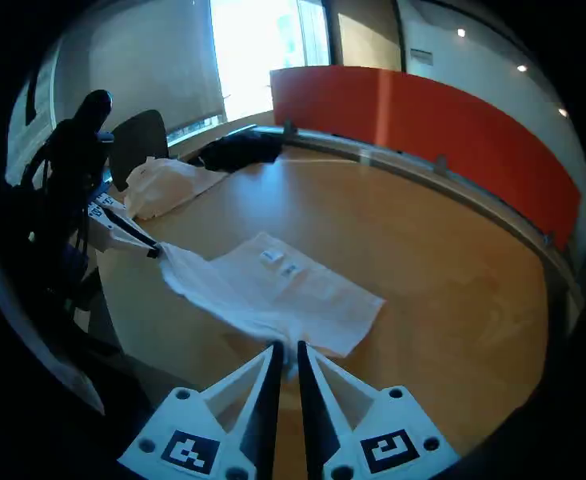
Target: Fold towel
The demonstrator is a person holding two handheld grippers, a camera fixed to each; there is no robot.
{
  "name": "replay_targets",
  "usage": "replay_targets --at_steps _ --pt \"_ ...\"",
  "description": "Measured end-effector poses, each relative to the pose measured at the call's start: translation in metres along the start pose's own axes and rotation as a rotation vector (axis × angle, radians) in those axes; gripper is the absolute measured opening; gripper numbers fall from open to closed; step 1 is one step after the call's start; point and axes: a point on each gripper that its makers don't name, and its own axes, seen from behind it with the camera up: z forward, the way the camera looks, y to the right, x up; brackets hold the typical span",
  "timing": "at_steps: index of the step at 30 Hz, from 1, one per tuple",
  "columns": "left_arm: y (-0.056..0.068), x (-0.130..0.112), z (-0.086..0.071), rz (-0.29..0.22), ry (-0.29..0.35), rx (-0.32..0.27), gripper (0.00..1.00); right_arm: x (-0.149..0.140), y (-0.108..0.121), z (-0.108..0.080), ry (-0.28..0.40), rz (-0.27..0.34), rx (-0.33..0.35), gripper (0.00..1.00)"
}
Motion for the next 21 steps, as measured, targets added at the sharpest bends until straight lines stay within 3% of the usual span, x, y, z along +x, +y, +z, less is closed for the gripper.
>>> replay_targets --at_steps 7,21 --pt "-0.010 0.013 0.019 -0.007 -0.009 0.004 0.14 0.003 0.014 0.017 -0.007 0.006 0.005 0.14" --pt "-0.040 0.051 0.071 0.007 -0.015 0.024 0.14 0.018 0.057 0.060 -0.011 0.007 -0.026 0.14"
